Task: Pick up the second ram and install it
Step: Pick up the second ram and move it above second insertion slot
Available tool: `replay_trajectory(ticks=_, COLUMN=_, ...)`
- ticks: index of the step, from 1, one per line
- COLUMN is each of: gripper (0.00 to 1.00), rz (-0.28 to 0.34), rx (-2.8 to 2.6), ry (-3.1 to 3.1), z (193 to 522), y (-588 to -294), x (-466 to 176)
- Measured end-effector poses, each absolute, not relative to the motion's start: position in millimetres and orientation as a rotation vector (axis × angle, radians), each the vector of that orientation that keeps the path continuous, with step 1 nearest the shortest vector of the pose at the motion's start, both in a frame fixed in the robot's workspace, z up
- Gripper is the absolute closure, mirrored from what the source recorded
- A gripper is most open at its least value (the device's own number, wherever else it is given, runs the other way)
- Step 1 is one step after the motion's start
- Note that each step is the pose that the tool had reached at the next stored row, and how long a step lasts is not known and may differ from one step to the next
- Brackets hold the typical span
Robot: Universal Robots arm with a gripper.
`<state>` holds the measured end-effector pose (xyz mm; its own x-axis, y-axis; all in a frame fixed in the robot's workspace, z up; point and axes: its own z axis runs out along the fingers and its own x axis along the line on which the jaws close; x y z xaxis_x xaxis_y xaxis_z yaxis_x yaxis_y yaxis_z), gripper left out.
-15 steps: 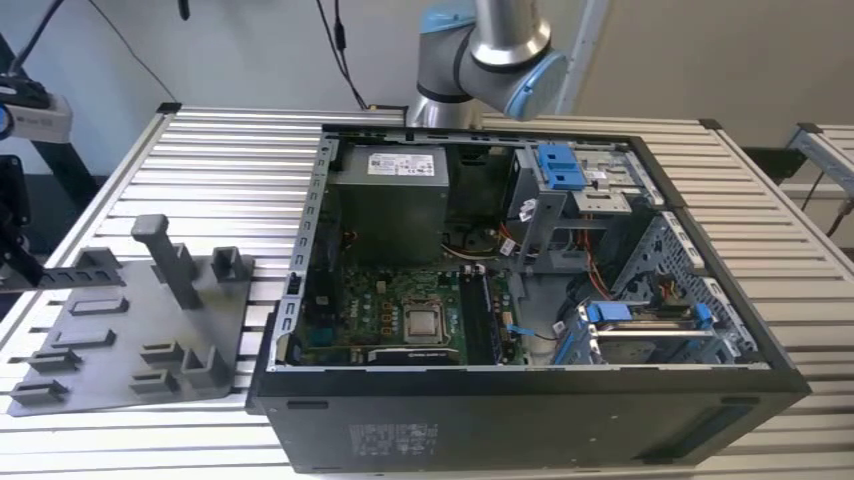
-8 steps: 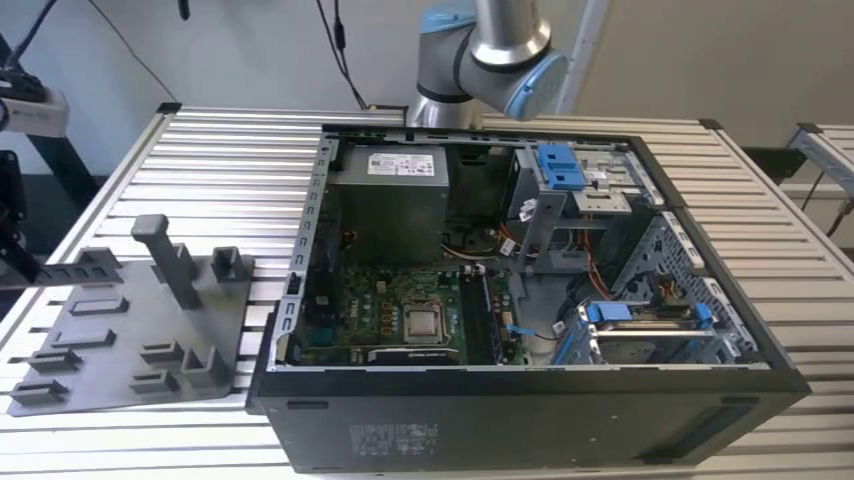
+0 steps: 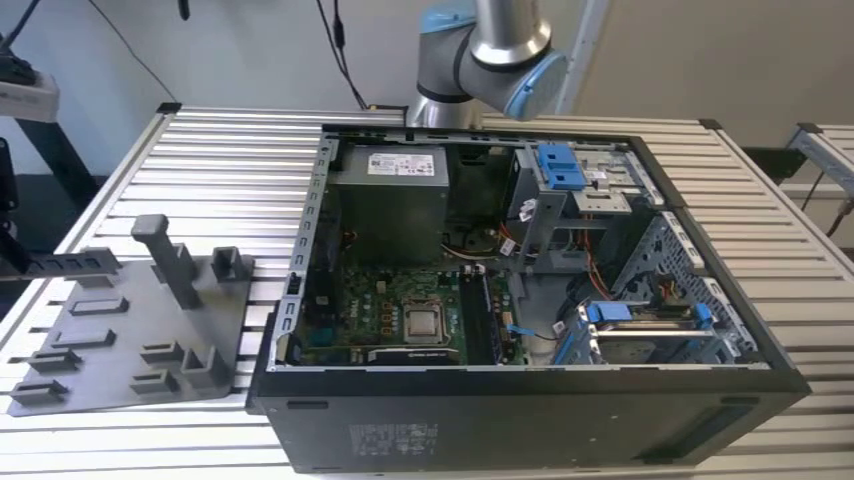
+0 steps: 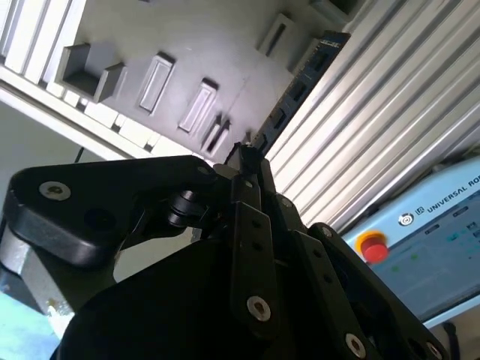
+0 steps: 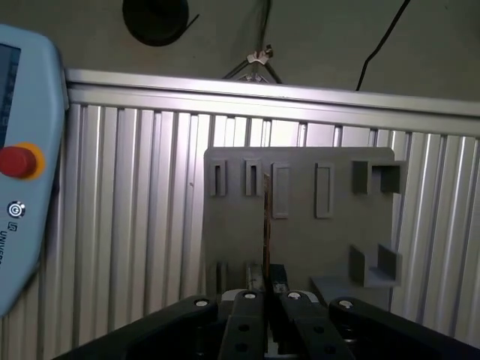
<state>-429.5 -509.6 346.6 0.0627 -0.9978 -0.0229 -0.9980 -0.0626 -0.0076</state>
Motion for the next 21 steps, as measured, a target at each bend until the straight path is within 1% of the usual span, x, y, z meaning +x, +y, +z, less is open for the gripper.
replay_trajectory(ticks=21, gripper=0.86, rz=0.018, rx=-2.274, ry=2.136, z=369.5, y=-509.6, x=-429.5)
